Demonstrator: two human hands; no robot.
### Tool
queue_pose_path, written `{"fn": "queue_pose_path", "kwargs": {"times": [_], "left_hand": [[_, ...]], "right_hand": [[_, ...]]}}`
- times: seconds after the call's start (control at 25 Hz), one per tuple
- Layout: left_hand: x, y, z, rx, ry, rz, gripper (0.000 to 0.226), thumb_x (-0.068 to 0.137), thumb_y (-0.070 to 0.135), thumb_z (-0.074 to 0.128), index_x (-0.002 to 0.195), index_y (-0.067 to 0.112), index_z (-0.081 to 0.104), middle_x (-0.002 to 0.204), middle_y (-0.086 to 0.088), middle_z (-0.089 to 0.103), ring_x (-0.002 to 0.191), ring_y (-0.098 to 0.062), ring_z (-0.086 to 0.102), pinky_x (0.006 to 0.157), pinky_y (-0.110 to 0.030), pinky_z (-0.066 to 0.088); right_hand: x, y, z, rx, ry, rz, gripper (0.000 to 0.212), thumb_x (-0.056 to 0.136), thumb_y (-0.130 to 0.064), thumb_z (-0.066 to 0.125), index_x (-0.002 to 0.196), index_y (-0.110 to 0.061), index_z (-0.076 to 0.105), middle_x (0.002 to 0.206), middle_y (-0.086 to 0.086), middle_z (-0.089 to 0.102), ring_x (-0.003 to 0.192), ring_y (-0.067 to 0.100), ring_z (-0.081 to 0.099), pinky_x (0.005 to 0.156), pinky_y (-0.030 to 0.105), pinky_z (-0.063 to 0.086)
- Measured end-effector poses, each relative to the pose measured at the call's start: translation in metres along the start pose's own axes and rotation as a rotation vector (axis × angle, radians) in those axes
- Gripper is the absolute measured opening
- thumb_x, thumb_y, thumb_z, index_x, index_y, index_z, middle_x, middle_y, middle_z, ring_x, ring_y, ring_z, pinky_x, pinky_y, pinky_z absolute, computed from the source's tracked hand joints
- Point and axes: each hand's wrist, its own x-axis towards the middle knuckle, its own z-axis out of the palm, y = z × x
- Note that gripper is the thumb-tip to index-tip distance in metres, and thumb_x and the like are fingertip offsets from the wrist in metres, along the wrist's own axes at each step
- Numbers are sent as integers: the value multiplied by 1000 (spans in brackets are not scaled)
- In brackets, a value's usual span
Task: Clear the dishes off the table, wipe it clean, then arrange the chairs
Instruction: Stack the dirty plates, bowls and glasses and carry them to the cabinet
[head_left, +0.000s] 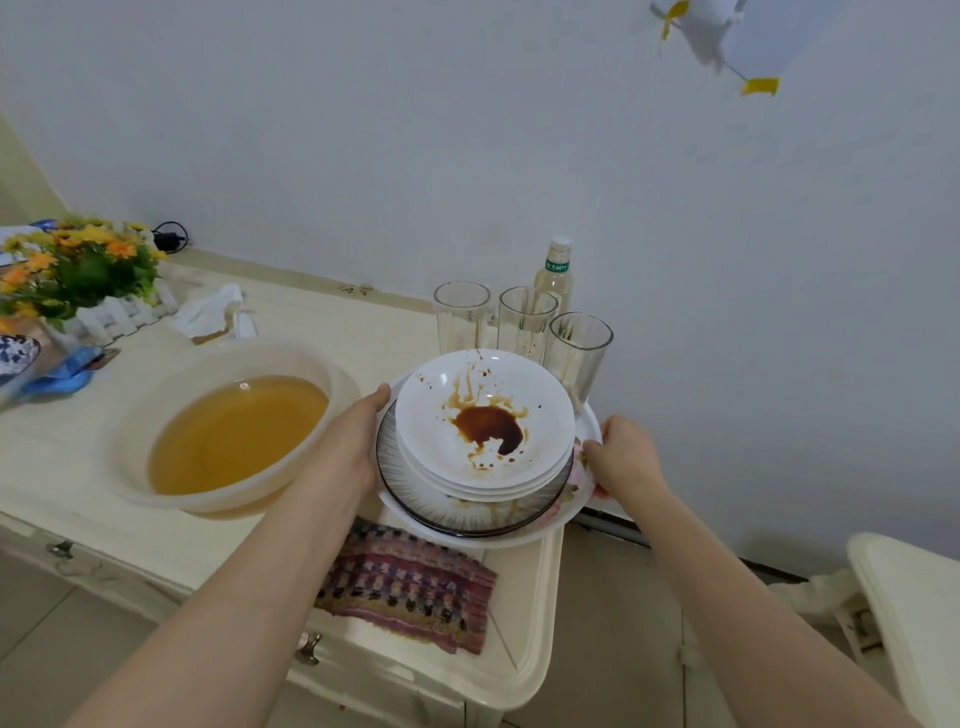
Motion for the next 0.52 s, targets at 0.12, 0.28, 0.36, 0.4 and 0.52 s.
{"fn": "queue_pose_path", "kwargs": {"times": [0.12,0.28,0.36,0.4,0.52], "left_hand": [[5,-2,-6,61,-34,53,38,83,35,66,111,11,67,99,-9,74,89,-30,71,76,-41,57],[13,-3,-11,147,-11,143,41,77,36,68,109,10,69,101,-6,74,93,-28,70,94,-46,51],[15,-3,-10,161,47,178,42,77,40,66,108,11,69,100,-4,74,94,-26,69,94,-45,51],[15,-3,-9,163,64,186,41,79,41,64,107,11,68,99,-3,74,93,-25,69,94,-44,51],[13,-3,-6,194,61,200,42,83,47,56,103,13,69,99,-2,74,95,-23,68,94,-45,51]], "right_hand": [[-1,-2,5,-7,-16,-1,15,88,-8,51,75,-12,44,79,10,53,70,27,56,43,26,43],[-3,-8,8,-13,-35,-1,29,90,-7,51,68,-18,36,73,5,47,61,19,48,36,20,33],[1,-10,8,2,-29,7,27,89,-6,51,67,-15,38,71,8,50,59,23,51,40,25,37],[1,-13,8,21,-27,20,27,89,-5,51,66,-13,39,68,8,50,57,25,53,41,27,41],[1,-17,8,33,-35,39,25,90,-5,51,67,-11,40,67,10,52,56,25,54,45,33,49]]}}
